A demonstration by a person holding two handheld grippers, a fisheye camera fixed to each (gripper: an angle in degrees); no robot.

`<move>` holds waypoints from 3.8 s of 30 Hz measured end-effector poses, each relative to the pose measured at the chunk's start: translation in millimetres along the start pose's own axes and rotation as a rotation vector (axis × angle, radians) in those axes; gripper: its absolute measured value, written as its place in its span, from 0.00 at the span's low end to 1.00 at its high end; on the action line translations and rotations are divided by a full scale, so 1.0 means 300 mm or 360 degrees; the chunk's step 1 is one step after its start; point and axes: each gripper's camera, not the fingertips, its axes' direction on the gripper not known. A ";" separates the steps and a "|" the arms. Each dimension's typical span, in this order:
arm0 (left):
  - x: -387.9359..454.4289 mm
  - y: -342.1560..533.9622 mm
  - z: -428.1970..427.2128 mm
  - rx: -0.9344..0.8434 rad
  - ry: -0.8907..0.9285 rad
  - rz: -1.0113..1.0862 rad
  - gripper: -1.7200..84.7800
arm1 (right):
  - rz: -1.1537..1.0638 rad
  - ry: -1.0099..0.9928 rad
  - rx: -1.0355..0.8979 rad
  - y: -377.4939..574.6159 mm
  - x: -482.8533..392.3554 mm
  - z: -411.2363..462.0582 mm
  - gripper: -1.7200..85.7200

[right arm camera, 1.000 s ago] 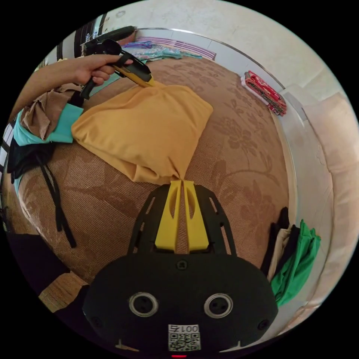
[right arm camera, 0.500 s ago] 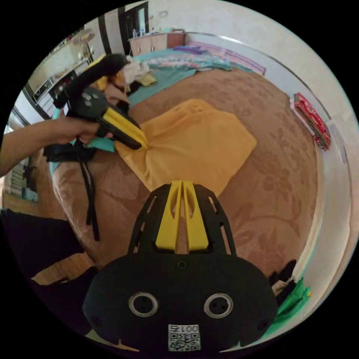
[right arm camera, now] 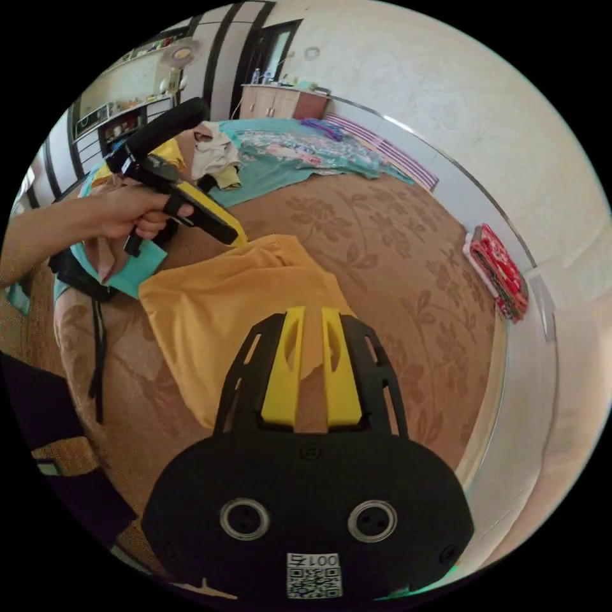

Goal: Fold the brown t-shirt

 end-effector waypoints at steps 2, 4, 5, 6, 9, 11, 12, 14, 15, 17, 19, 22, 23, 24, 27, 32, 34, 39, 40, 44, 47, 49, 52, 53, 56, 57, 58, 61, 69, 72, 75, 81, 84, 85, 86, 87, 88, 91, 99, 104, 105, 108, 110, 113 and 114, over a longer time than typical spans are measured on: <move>0.014 -0.078 0.074 -0.0130 -0.0057 0.0184 0.04 | -0.0092 -0.0033 -0.0040 -0.043 0.073 0.065 0.11; 0.032 -0.111 0.122 -0.0241 -0.0054 0.0321 0.04 | -0.0151 -0.0094 -0.0106 -0.073 0.147 0.136 0.11; 0.042 -0.119 0.146 -0.0310 -0.0094 0.0388 0.03 | -0.0179 -0.0175 -0.0177 -0.084 0.193 0.188 0.11; 0.047 -0.119 0.152 -0.0328 -0.0130 0.0408 0.03 | -0.0174 -0.0241 -0.0265 -0.086 0.237 0.239 0.09; 0.051 -0.102 0.104 -0.0240 -0.0138 0.0355 0.01 | -0.0196 -0.0370 -0.0297 -0.053 0.340 0.253 0.05; 0.046 -0.074 0.029 -0.0099 -0.0111 0.0265 0.01 | -0.0127 -0.0284 -0.0165 -0.014 0.410 0.177 0.05; 0.043 -0.067 0.013 -0.0058 -0.0076 0.0247 0.01 | -0.0074 -0.0262 -0.0084 0.018 0.459 0.128 0.04; 0.022 -0.053 -0.008 0.0047 0.0090 0.0169 0.01 | 0.0003 -0.0322 -0.0016 0.065 0.527 0.090 0.04; 0.019 -0.053 0.002 0.0035 0.0086 0.0164 0.01 | 0.0031 -0.0379 -0.0031 0.090 0.561 0.102 0.05; 0.006 -0.060 0.087 -0.0116 0.0000 0.0110 0.02 | 0.0026 -0.0408 -0.0107 0.119 0.592 0.155 0.05; -0.012 -0.056 0.130 -0.0156 0.0046 0.0031 0.02 | 0.0022 -0.0403 -0.0179 0.140 0.627 0.207 0.07; -0.043 -0.028 0.079 -0.0044 0.0144 -0.0202 0.03 | 0.0171 -0.0368 -0.0109 0.182 0.749 0.158 0.08; -0.047 -0.003 0.038 -0.0013 0.0040 -0.0312 0.03 | 0.0233 -0.0350 -0.0060 0.213 0.801 0.109 0.08; -0.045 0.010 0.019 -0.0013 0.0004 -0.0340 0.03 | 0.0276 -0.0320 -0.0044 0.252 0.845 0.062 0.07; 0.004 0.079 -0.054 -0.0011 0.0141 -0.0387 0.04 | 0.0318 -0.0332 -0.0149 0.373 0.919 -0.017 0.08; 0.236 0.203 -0.049 -0.0392 0.0174 -0.0245 0.07 | 0.0576 -0.0653 -0.0323 0.616 0.995 -0.084 0.13; 0.305 0.240 -0.031 -0.0489 0.0153 -0.0224 0.08 | 0.0740 -0.0785 -0.0342 0.711 1.025 -0.099 0.13; 0.388 0.305 -0.008 -0.0510 -0.0005 -0.0334 0.10 | 0.1318 -0.1139 -0.0180 0.991 1.185 -0.105 0.15; 0.391 0.319 0.000 -0.0532 -0.0081 -0.0359 0.11 | 0.1358 -0.1172 -0.0167 1.017 1.204 -0.098 0.15; 0.410 0.354 -0.024 -0.0449 0.0008 -0.0516 0.10 | 0.1528 -0.1487 -0.0037 1.193 1.343 -0.078 0.16; 0.459 0.371 -0.064 -0.0412 0.0001 -0.0531 0.08 | 0.1549 -0.1821 0.0017 1.287 1.405 -0.065 0.17; 0.491 0.386 -0.096 -0.0384 0.0028 -0.0557 0.08 | 0.1456 -0.1860 -0.0088 1.314 1.409 -0.055 0.17; 0.565 0.428 -0.148 -0.0264 0.0268 -0.0617 0.07 | 0.1410 -0.1891 -0.0147 1.367 1.442 -0.055 0.17; 0.601 0.452 -0.150 -0.0230 0.0437 -0.0665 0.08 | 0.1432 -0.1946 -0.0171 1.397 1.465 -0.049 0.18; 0.705 0.529 -0.112 -0.0202 0.0830 -0.0842 0.09 | 0.1461 -0.2193 -0.0180 1.480 1.510 -0.038 0.18; 0.726 0.544 -0.102 -0.0193 0.0895 -0.0891 0.09 | 0.1486 -0.2300 -0.0102 1.512 1.524 -0.058 0.18; 0.767 0.574 -0.082 -0.0161 0.1028 -0.0998 0.10 | 0.1503 -0.2346 -0.0059 1.526 1.528 -0.073 0.18; 0.847 0.644 -0.063 0.0107 0.1411 -0.1382 0.13 | 0.1554 -0.2500 0.0162 1.579 1.544 -0.192 0.18; 1.144 0.558 -0.231 0.0331 0.2170 -0.1597 0.26 | 0.1478 -0.2325 0.0202 1.649 1.567 -0.724 0.17; 1.286 0.516 -0.338 0.0244 0.2267 -0.1651 0.27 | 0.1445 -0.2182 0.0119 1.681 1.554 -0.970 0.17; 1.442 0.478 -0.423 0.0214 0.2251 -0.1682 0.25 | 0.1467 -0.2123 0.0169 1.771 1.568 -1.174 0.16; 1.830 0.296 -0.439 0.0250 0.2191 -0.1566 0.11 | 0.1365 -0.2153 0.0274 1.963 1.734 -1.387 0.15; 2.064 0.159 -0.447 0.0296 0.2151 -0.1428 0.04 | 0.1177 -0.1999 0.0225 2.018 1.811 -1.526 0.13; 2.170 0.108 -0.463 0.0314 0.2085 -0.1319 0.02 | 0.1135 -0.1968 0.0209 2.032 1.822 -1.557 0.13; 2.281 0.066 -0.468 0.0298 0.2027 -0.1218 0.01 | 0.1091 -0.1908 0.0171 2.071 1.836 -1.617 0.13; 2.335 0.051 -0.463 0.0276 0.2007 -0.1192 0.01 | 0.1054 -0.1842 0.0101 2.118 1.838 -1.667 0.12; 2.441 0.034 -0.438 0.0212 0.1982 -0.1172 0.01 | 0.1044 -0.1805 0.0052 2.145 1.834 -1.686 0.12; 2.695 0.035 -0.311 -0.0055 0.1883 -0.1143 0.00 | 0.1071 -0.1563 -0.0310 2.302 1.773 -1.707 0.10; 3.176 0.163 0.017 -0.0914 0.1619 -0.0962 0.00 | 0.0703 -0.0376 -0.1661 2.659 1.166 -1.359 0.13; 3.321 0.198 -0.115 -0.1010 0.1575 -0.0730 0.00 | 0.0752 -0.0186 -0.1554 2.690 0.932 -1.380 0.15; 3.328 0.198 -0.132 -0.1009 0.1553 -0.0713 0.00 | 0.0778 -0.0175 -0.1556 2.693 0.886 -1.386 0.16; 3.342 0.190 -0.210 -0.0946 0.1434 -0.0693 0.00 | 0.0916 -0.0146 -0.1570 2.706 0.780 -1.417 0.17; 3.345 0.167 -0.260 -0.0885 0.1284 -0.0640 0.01 | 0.0985 -0.0091 -0.1514 2.707 0.705 -1.467 0.16; 3.355 0.134 -0.318 -0.0782 0.1146 -0.0557 0.03 | 0.1045 0.0074 -0.1319 2.699 0.537 -1.581 0.10; 3.359 0.128 -0.328 -0.0756 0.1147 -0.0544 0.03 | 0.1024 0.0150 -0.1209 2.694 0.451 -1.621 0.07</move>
